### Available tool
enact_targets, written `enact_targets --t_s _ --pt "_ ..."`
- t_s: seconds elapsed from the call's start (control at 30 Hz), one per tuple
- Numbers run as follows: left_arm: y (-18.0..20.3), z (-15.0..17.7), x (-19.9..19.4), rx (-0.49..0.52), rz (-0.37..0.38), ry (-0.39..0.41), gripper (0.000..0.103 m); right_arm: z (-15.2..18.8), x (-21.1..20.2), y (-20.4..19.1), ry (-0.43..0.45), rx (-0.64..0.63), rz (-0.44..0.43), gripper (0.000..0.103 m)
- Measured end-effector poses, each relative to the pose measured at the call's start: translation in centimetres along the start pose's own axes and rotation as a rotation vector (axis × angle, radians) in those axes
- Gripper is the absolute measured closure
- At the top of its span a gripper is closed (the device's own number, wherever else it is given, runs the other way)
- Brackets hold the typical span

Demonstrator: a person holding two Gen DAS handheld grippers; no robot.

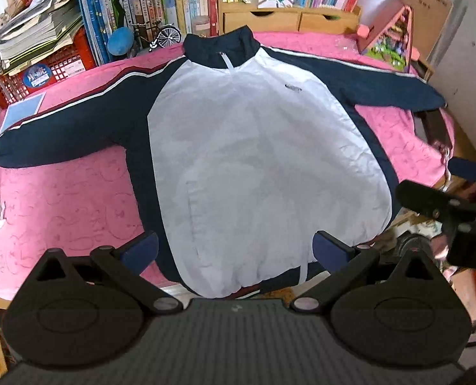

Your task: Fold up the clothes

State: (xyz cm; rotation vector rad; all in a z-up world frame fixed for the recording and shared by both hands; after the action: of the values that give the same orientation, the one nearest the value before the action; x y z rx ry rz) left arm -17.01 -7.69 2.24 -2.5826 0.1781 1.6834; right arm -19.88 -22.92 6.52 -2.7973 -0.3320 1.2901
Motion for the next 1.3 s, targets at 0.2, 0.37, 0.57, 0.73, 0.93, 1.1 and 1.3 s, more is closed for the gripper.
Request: enact_targets --t_s 0.2,0.37,0.57,0.73,0.93,1.1,1.3 --pt "-0.1 -0.1 0.3 0.004 0.01 -0.01 0.0 0.4 0.4 -0.4 -0.054 0.024 -0.015 0.005" --pt "0.3 0.3 0.4 0.028 0.021 -0.027 0.0 0.7 0.6 -0.6 -0.066 0.045 -0.013 0.005" --pt "-0.5 0.5 0.1 -0.021 0.066 -0.02 0.0 0.9 0.4 -1.5 -0.061 0.027 0.007 0.005" --pt "-1.1 0.7 0.0 -0.051 0.095 -0.025 0.0 0.8 0.2 -2.0 -0.051 0.015 0.015 0.005" --pt "-0.9 1.0 0.6 -0.038 0.059 -0.051 0.0 1.1 -0.2 -2.1 -0.053 0.029 0.03 0.005" --pt "-0.7 1.3 1.1 -0.027 0.029 -0.071 0.0 2.1 -0.5 -1.3 -0.073 0.069 0.025 0.005" --pt "-0.5 0.1 2.7 -0.046 -0.011 -0.097 0.0 0.7 1.1 1.9 -0.07 0.152 0.008 0.005"
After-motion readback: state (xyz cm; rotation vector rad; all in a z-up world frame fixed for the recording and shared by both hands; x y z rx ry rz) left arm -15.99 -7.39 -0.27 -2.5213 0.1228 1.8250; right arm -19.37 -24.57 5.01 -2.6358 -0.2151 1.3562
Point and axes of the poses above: each gripper's, at about its wrist camera, not at the fingertips, and x roughly the way its jaws point, y to its right, z to its underside, the point moved 5 cm from there along x, roughly the way its jaws point, and after that the axes turned 4 degrees about -y, right-handed, at the moved point
